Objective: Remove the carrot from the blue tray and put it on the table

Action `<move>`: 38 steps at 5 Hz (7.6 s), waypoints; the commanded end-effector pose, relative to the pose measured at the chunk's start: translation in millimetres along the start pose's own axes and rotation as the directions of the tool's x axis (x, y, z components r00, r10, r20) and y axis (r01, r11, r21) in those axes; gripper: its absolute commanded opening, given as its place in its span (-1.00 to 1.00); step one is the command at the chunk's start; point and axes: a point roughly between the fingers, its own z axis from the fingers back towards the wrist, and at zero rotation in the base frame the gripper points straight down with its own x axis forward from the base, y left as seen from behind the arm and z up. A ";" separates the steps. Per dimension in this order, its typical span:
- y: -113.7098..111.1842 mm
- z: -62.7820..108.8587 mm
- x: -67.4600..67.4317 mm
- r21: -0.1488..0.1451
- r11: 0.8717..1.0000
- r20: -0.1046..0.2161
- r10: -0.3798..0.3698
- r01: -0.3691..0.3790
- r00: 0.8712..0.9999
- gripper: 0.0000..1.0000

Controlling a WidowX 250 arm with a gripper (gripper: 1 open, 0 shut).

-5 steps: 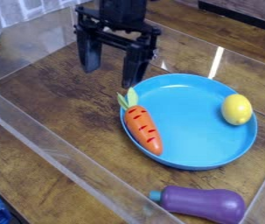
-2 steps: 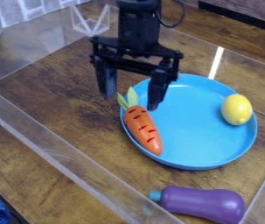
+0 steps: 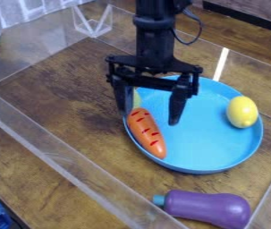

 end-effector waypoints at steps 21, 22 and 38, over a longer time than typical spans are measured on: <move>19.9 -12.4 34.2 -0.031 0.907 0.247 0.413 -0.419 0.876 -1.00; 25.3 0.1 33.9 -0.026 0.908 0.268 0.409 -0.418 0.872 -1.00; 116.8 -24.1 49.3 0.011 0.904 0.508 0.363 -0.428 0.781 1.00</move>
